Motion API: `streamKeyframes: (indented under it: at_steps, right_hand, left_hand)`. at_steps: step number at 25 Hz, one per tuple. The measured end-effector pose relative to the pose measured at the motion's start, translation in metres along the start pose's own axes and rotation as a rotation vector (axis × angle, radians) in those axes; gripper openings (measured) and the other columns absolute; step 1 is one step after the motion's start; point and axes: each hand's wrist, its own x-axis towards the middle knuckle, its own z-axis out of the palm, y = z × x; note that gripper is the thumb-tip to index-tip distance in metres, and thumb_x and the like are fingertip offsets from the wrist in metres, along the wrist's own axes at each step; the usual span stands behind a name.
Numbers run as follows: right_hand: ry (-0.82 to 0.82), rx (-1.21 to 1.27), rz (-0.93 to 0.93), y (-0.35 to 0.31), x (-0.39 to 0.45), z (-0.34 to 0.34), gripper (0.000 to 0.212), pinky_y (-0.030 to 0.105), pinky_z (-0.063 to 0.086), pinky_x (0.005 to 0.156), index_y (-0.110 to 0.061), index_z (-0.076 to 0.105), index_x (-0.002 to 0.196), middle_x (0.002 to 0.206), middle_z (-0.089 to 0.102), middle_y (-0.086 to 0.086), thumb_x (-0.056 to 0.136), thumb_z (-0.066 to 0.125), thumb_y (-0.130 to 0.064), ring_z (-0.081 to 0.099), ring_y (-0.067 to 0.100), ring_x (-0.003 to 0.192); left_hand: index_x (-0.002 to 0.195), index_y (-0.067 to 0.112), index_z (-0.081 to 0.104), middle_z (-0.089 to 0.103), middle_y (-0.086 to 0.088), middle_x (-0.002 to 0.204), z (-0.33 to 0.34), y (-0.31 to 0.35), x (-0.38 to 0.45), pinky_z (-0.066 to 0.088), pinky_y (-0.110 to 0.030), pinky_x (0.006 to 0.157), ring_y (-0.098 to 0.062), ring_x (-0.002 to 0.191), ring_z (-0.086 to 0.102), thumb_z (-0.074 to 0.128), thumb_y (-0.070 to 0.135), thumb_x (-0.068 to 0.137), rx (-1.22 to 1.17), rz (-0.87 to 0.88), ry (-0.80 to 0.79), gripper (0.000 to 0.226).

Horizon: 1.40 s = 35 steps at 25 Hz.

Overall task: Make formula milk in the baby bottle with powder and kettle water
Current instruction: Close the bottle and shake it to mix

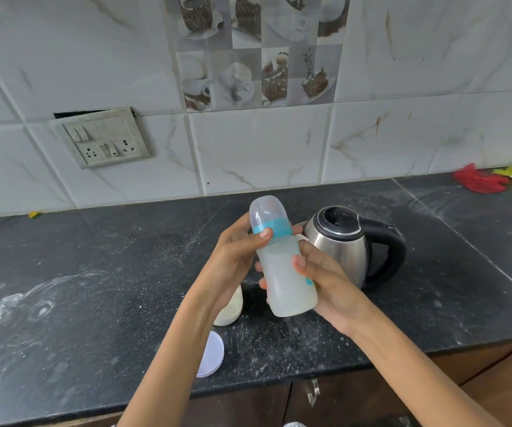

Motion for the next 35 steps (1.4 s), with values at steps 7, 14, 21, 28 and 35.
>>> streamKeyframes:
  at_steps: [7,14,21,28,35]
  right_hand:
    - [0.323,-1.018,-0.333,0.004,0.002,-0.011,0.061,0.019,0.056,0.082,-0.029,0.039,0.112,0.117,0.062,-0.009,0.071,0.083,-0.034,0.061,-0.001,0.108]
    - [0.298,-0.866,-0.34,0.01,0.0,-0.013,0.062,0.027,0.058,0.083,-0.029,0.041,0.116,0.115,0.067,-0.005,0.068,0.077,-0.046,0.064,0.002,0.107]
    - [0.194,-0.608,-0.259,0.004,-0.002,-0.021,0.079,0.037,0.056,0.086,-0.036,0.033,0.135,0.111,0.072,0.01,0.074,0.08,-0.021,0.07,0.021,0.1]
    - [0.105,-0.319,-0.069,0.002,-0.003,-0.019,0.102,0.03,0.058,0.082,-0.05,0.014,0.147,0.137,0.058,0.004,0.078,0.073,-0.003,0.065,0.016,0.112]
    - [0.018,0.257,-0.055,0.001,0.004,-0.028,0.097,0.06,0.043,0.093,-0.031,0.041,0.138,0.113,0.067,0.01,0.057,0.093,-0.022,0.066,0.032,0.107]
  left_hand:
    - [0.128,0.032,0.051,0.071,0.02,0.098,0.009,-0.012,-0.007,0.059,-0.027,0.075,0.001,0.093,0.068,0.077,0.032,0.073,0.52,0.21,0.32,0.061]
    - [0.121,0.025,0.056,0.072,0.013,0.098,0.015,-0.008,0.001,0.06,-0.044,0.068,-0.006,0.086,0.072,0.077,0.022,0.077,0.47,0.211,0.315,0.049]
    - [0.127,0.016,0.053,0.07,-0.013,0.111,0.007,-0.009,0.01,0.057,-0.048,0.083,-0.028,0.095,0.071,0.073,0.006,0.079,0.277,0.142,0.108,0.053]
    - [0.142,0.024,0.039,0.069,-0.002,0.117,-0.004,-0.013,0.013,0.051,-0.027,0.089,-0.025,0.106,0.066,0.056,0.008,0.091,0.227,0.033,-0.131,0.056]
    - [0.142,0.036,0.038,0.061,0.004,0.13,-0.01,-0.032,0.003,0.04,-0.033,0.107,-0.008,0.125,0.052,0.045,0.029,0.097,0.251,0.03,0.045,0.046]
